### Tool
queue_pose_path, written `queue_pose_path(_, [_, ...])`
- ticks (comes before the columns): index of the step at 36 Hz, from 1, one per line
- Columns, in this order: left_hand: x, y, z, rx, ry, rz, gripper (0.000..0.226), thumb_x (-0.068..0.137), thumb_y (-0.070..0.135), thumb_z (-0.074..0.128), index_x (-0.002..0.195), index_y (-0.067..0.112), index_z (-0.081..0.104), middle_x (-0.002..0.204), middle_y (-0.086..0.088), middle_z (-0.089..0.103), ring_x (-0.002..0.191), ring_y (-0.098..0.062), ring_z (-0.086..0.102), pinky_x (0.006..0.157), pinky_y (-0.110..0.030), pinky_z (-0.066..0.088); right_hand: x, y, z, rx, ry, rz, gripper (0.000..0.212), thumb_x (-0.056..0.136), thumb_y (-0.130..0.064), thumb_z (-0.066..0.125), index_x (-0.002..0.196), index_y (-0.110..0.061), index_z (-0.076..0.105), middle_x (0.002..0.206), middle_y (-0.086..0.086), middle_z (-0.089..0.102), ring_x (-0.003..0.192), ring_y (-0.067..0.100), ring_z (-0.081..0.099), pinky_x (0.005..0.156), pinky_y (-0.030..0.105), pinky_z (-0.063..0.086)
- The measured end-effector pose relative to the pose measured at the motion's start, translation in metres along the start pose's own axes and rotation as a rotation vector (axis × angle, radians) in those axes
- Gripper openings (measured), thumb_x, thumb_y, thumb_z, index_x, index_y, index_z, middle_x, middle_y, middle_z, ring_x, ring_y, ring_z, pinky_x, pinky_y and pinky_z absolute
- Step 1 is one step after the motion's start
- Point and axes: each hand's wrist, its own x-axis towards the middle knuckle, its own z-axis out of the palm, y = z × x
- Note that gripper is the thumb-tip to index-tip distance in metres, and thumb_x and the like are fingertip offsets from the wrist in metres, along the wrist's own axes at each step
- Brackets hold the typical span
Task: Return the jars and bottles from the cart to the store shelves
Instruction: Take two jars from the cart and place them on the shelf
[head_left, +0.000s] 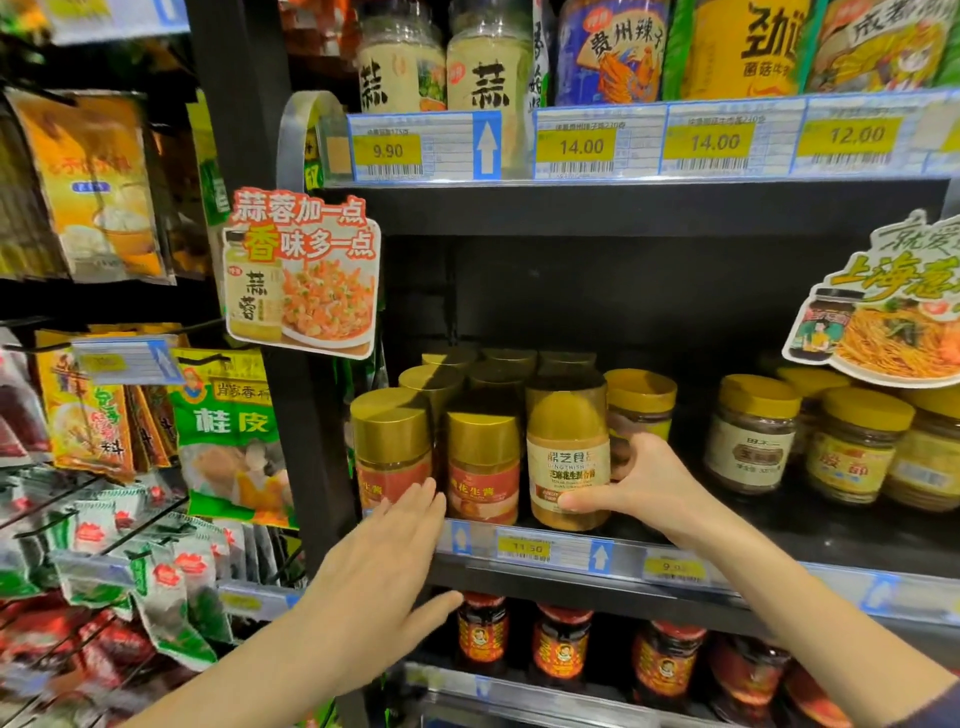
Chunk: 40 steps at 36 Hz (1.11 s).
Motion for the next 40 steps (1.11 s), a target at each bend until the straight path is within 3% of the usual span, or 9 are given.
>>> queue_pose_path(2, [-0.0027,-0.0056,0.0037,0.106,-0.006,0.029,0.081,0.082,0.067,0.021,0.130,0.010,0.054,0.133,-0.006,0.056,0.116,-0.016,0.060,0.092,-0.031,0.047,0.0016,0.0022,0.0004,-0.007,0.008,0.021,0.100,0.052,-0.017,0.089,0.137,-0.016,0.036,0.121,-0.002,0.061,0.109,0.013,0.061,0.088,0.029,0.053])
queue_pose_path(4, [-0.0030,-0.0082,0.0057,0.144,-0.031,0.057,0.078,0.077,0.064,0.029,0.124,0.009,0.060,0.126,-0.006,0.062,0.109,-0.017,0.064,0.088,-0.031,0.051,0.0027,0.0032,0.0002,-0.023,0.012,0.031,0.106,0.050,-0.020,0.089,0.140,-0.017,0.032,0.126,0.000,0.058,0.112,0.014,0.058,0.092,0.033,0.052])
queue_pose_path(7, [-0.0036,-0.0096,0.0058,0.200,0.004,0.091,0.077,0.076,0.062,0.030,0.122,0.009,0.062,0.124,-0.007,0.064,0.108,-0.017,0.064,0.086,-0.031,0.051,0.0039,0.0045,0.0002,-0.025,0.001,0.037,0.099,0.049,-0.022,0.089,0.133,-0.020,0.037,0.125,-0.002,0.058,0.116,0.015,0.056,0.094,0.035,0.051])
queue_pose_path(11, [-0.0033,-0.0102,0.0042,0.216,0.015,0.110,0.076,0.076,0.059,0.031,0.120,0.007,0.063,0.121,-0.009,0.065,0.107,-0.018,0.065,0.084,-0.033,0.054,0.0058,0.0052,0.0012,-0.036,-0.034,0.042,0.085,0.055,-0.013,0.087,0.123,-0.029,0.037,0.118,-0.007,0.058,0.115,0.015,0.056,0.087,0.028,0.053])
queue_pose_path(15, [-0.0026,-0.0114,0.0052,0.208,0.021,0.135,0.076,0.076,0.059,0.031,0.121,0.007,0.062,0.121,-0.008,0.065,0.107,-0.017,0.065,0.083,-0.029,0.053,0.0072,0.0076,0.0013,-0.036,-0.041,0.070,0.090,0.053,-0.013,0.089,0.125,-0.029,0.036,0.121,-0.002,0.058,0.114,0.018,0.057,0.095,0.041,0.051])
queue_pose_path(23, [-0.0009,-0.0125,0.0075,0.240,0.061,0.147,0.076,0.074,0.058,0.032,0.120,0.006,0.062,0.121,-0.009,0.065,0.106,-0.017,0.066,0.082,-0.027,0.053,0.0083,0.0059,0.0030,-0.119,-0.043,0.065,0.097,0.053,-0.016,0.089,0.132,-0.025,0.034,0.126,-0.001,0.056,0.116,0.017,0.056,0.096,0.039,0.049])
queue_pose_path(28, [-0.0011,-0.0112,0.0109,0.270,0.084,0.163,0.085,0.055,0.060,0.075,0.117,0.003,0.064,0.119,-0.013,0.066,0.104,-0.021,0.067,0.080,-0.032,0.055,0.0082,0.0030,0.0082,-0.260,-0.026,0.003,0.095,0.053,-0.019,0.090,0.131,-0.018,0.036,0.127,0.001,0.056,0.117,0.018,0.054,0.096,0.033,0.048])
queue_pose_path(36, [-0.0030,-0.0089,0.0080,0.296,0.022,0.146,0.089,0.050,0.056,0.081,0.117,0.000,0.063,0.119,-0.017,0.065,0.105,-0.026,0.066,0.081,-0.037,0.056,0.0083,0.0026,0.0094,-0.295,-0.034,0.015,0.095,0.054,-0.020,0.089,0.133,-0.019,0.037,0.127,0.002,0.057,0.118,0.019,0.054,0.098,0.037,0.048])
queue_pose_path(40, [-0.0035,-0.0088,0.0081,0.314,0.013,0.149,0.087,0.054,0.053,0.080,0.118,-0.002,0.062,0.119,-0.019,0.064,0.107,-0.028,0.065,0.084,-0.039,0.054,0.0061,0.0031,0.0095,-0.252,-0.026,0.015,0.091,0.054,-0.017,0.089,0.131,-0.019,0.040,0.125,-0.001,0.059,0.114,0.015,0.056,0.093,0.029,0.048])
